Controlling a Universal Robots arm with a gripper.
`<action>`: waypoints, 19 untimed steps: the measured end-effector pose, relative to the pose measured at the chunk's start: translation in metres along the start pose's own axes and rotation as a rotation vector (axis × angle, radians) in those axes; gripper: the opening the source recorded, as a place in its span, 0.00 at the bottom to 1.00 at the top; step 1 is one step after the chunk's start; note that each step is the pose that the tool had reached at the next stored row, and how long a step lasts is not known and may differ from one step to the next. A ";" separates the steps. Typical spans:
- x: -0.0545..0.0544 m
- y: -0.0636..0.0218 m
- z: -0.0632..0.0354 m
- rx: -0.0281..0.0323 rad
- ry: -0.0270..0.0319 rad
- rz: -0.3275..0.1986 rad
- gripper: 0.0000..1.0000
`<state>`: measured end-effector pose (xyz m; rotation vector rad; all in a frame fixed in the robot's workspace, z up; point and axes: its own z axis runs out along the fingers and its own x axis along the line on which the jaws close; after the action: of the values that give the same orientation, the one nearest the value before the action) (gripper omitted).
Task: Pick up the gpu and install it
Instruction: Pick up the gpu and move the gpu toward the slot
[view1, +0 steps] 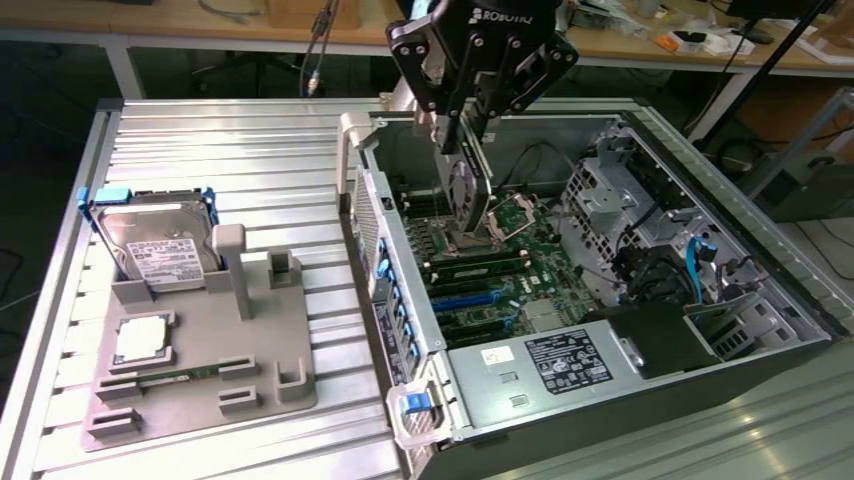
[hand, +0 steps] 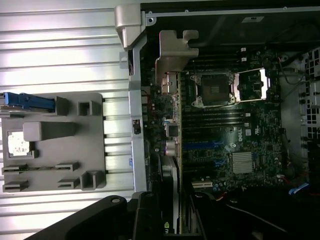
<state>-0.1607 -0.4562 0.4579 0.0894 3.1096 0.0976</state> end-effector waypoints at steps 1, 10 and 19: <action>-0.001 0.0001 0.0000 0.0000 0.0000 0.000 0.27; -0.010 0.0006 0.0003 0.0000 0.0002 -0.002 0.27; -0.020 0.0011 0.0006 0.0000 0.0002 -0.003 0.27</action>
<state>-0.1406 -0.4562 0.4579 0.0843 3.1099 0.0976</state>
